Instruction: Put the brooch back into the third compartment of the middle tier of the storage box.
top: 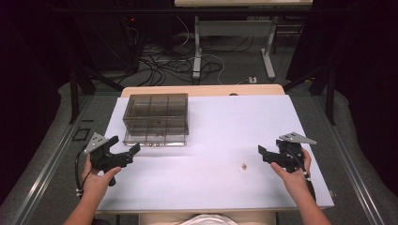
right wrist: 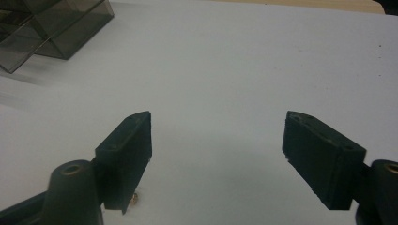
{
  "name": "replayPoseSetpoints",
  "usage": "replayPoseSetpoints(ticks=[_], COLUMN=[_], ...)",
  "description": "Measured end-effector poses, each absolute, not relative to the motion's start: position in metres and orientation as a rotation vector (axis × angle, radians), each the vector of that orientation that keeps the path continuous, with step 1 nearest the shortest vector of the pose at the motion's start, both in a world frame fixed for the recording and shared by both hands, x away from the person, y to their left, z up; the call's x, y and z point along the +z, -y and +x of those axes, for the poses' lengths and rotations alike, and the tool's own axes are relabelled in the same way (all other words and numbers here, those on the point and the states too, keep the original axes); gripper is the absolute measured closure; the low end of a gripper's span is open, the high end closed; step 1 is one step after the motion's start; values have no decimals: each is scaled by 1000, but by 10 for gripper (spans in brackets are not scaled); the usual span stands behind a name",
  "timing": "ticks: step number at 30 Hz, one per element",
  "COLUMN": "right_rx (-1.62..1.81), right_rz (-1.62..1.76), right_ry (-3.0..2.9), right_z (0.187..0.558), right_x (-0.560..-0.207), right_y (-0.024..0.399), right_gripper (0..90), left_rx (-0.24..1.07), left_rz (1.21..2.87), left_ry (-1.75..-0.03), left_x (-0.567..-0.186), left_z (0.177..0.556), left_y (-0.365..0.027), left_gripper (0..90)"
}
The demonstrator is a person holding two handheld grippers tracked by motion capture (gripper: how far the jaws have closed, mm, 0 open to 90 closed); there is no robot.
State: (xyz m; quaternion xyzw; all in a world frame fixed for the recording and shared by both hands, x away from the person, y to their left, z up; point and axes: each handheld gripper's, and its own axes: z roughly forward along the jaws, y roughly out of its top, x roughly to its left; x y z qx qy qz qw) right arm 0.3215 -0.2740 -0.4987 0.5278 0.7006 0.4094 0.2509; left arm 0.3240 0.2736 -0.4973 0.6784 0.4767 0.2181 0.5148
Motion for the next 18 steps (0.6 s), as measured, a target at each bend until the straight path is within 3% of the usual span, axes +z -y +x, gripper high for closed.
replayPoseSetpoints(ticks=[8, 18], right_rx=[1120, 1124], right_rz=[1439, 1426], right_ry=[-1977, -2081], right_z=[320, 323], right_x=[-500, -506], right_y=[268, 257], right_gripper=[351, 393], left_rx=[526, 529], left_rz=[1626, 1629], left_ry=[-1143, -1140], left_x=[-497, -497], left_z=[324, 324], left_y=[-274, -273], left_gripper=[19, 19])
